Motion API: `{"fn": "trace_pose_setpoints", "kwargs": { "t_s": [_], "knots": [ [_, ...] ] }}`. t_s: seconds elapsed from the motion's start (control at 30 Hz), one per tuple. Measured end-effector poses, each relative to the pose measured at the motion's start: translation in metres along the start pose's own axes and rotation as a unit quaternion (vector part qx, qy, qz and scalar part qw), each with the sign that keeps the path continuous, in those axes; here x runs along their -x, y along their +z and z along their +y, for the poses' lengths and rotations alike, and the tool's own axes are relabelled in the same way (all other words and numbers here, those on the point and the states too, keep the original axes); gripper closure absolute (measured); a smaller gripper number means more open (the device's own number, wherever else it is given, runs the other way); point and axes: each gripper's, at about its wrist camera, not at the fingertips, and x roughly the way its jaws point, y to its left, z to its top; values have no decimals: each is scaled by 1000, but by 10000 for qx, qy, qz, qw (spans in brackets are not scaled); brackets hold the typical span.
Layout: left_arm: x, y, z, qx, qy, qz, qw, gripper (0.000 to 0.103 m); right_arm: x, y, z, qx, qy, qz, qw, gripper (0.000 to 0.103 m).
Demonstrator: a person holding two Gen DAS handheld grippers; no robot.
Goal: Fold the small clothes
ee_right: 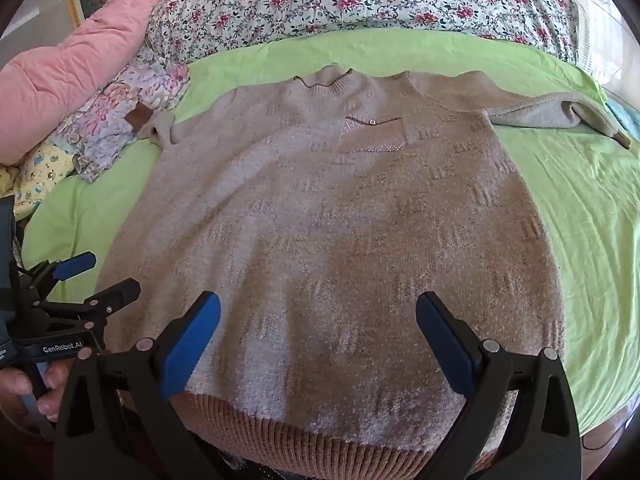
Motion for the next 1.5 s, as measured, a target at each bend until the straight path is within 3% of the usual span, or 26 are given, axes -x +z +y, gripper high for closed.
{"fn": "trace_pose_setpoints", "kwargs": {
  "t_s": [0.87, 1.5],
  "knots": [
    [1, 2, -3, -25, 54, -76, 10000, 2, -21, -11, -5, -122, 180, -123, 9997, 5],
    [-1, 3, -2, 78, -89, 135, 9998, 2, -18, -10, -13, -286, 266, -207, 9990, 5]
  ]
}}
